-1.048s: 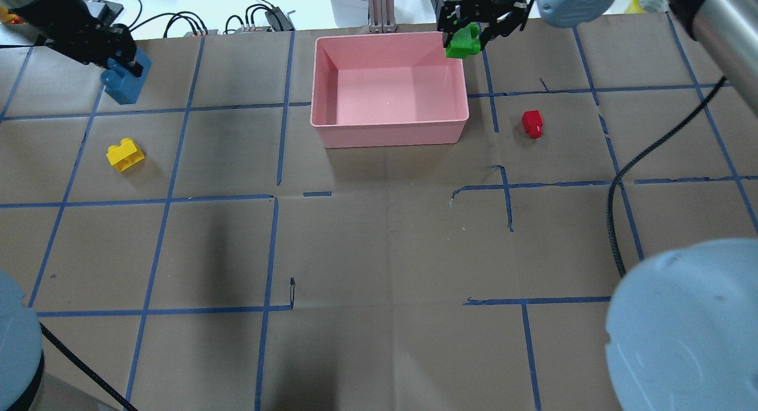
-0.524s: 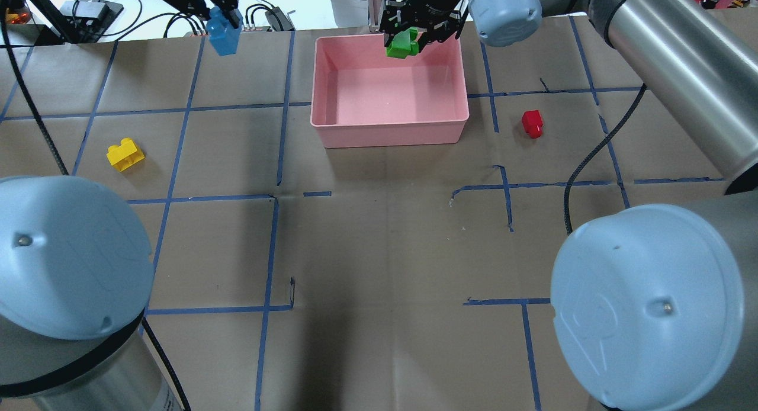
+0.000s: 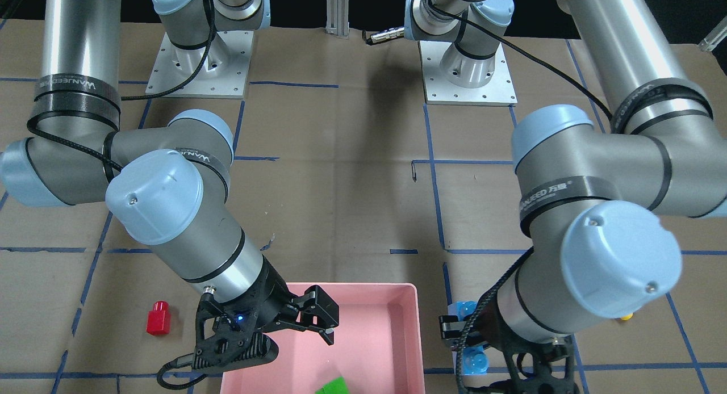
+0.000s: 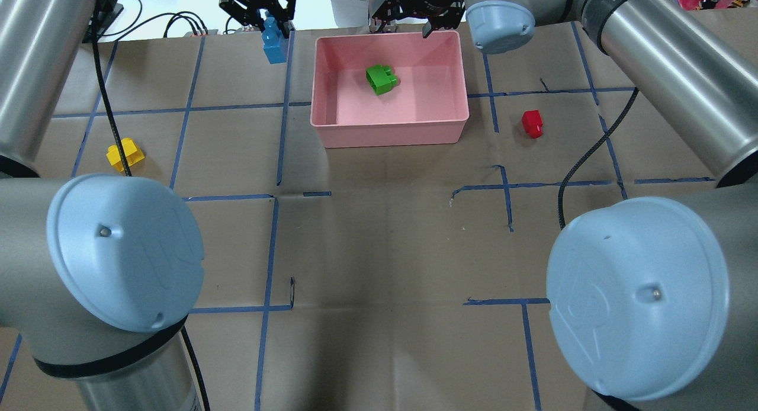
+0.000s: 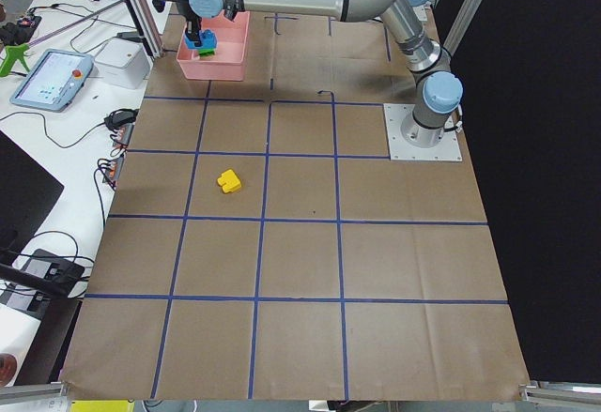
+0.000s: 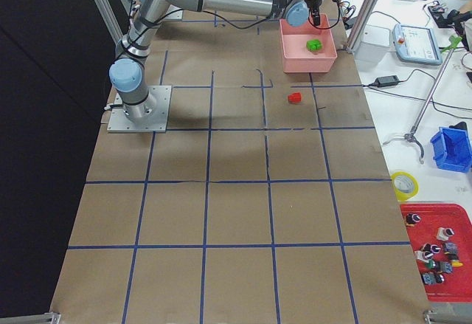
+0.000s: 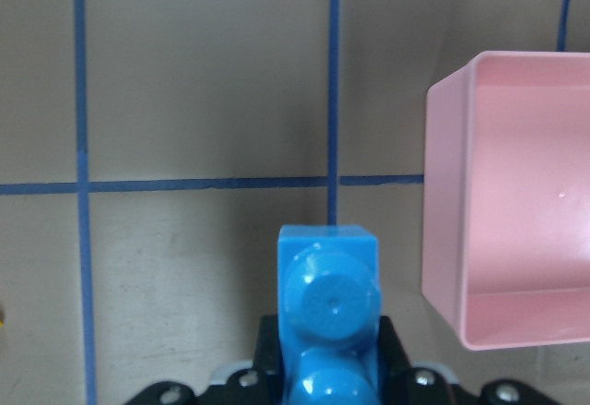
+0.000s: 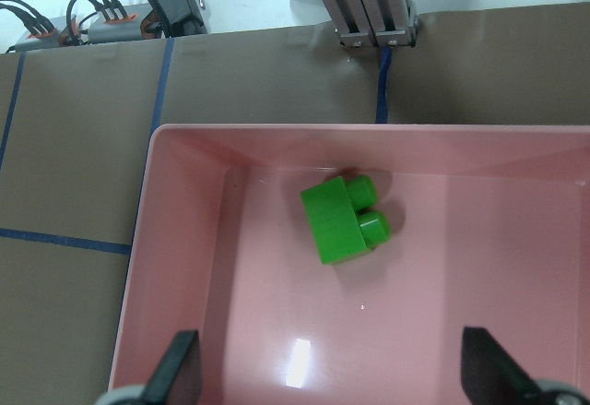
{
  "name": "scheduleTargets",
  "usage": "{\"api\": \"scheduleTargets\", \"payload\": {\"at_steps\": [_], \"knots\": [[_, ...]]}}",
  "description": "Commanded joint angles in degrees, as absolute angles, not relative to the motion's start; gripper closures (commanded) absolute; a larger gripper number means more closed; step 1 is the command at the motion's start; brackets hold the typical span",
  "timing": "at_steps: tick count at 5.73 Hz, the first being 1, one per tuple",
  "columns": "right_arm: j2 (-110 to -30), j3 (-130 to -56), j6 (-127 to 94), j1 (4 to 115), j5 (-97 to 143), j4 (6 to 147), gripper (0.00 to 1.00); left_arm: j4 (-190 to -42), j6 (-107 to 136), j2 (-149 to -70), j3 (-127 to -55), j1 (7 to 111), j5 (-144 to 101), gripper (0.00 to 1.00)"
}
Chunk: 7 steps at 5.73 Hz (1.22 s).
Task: Put all blocks into box
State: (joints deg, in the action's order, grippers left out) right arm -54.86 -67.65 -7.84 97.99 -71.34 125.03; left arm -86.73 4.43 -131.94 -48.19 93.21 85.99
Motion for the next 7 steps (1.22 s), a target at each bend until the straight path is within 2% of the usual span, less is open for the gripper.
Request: {"api": "scheduleTargets", "payload": {"at_steps": [1,4,5,6,7], "knots": [[-58.16,-69.85,-2.68,94.25,-77.72,122.37,0.00,-82.46,9.99,-135.33,-48.08,97.36,88.05,1.00],[-67.48,-78.29,13.86,82.21,-82.24,115.68,0.00,-76.31,17.30,-139.47,-48.43,103.25,88.94,1.00],[-67.06,-81.09,18.24,81.05,-89.23,117.06,0.01,-75.68,17.23,-139.74,-48.60,103.36,88.86,0.81],[-66.63,-86.43,17.50,80.77,-89.82,122.38,0.01,-71.15,16.88,-139.75,-49.04,103.27,88.94,0.01],[-66.01,-91.53,17.40,80.86,-89.13,129.39,0.01,-70.67,16.79,-139.14,-49.04,103.10,89.03,0.00]]}}
